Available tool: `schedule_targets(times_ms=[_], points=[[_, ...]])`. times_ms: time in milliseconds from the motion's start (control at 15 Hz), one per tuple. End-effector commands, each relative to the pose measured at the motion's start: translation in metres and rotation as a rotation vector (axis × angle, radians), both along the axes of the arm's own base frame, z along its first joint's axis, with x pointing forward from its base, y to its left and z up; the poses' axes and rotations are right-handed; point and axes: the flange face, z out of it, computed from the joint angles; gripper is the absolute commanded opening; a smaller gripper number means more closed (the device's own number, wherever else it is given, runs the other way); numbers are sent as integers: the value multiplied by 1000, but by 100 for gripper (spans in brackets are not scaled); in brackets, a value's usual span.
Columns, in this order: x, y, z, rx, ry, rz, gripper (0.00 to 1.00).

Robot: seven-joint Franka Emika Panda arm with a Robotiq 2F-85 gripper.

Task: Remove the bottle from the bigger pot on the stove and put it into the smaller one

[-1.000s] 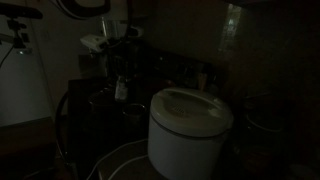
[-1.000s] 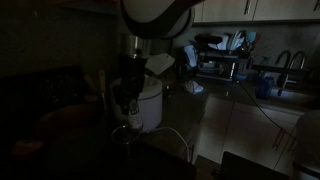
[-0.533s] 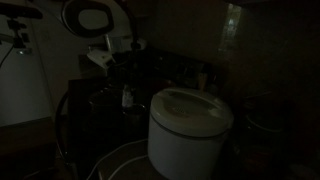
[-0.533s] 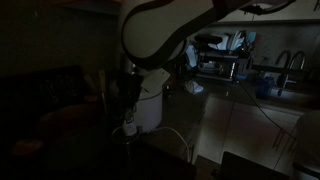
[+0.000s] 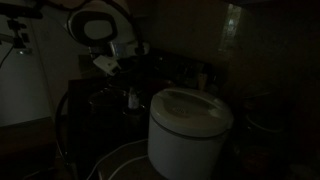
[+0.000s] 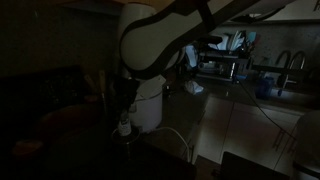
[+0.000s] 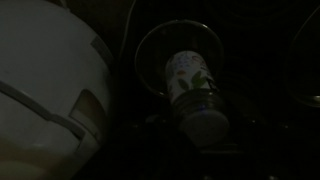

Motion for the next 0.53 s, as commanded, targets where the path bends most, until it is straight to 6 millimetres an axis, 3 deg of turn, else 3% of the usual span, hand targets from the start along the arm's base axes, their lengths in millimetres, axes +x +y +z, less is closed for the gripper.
schedule_targets(times_ms=[0,467], points=[[-2,-2,-6,-5,-14,-28,27],[-15,-7,-34,7,10,-54,27]])
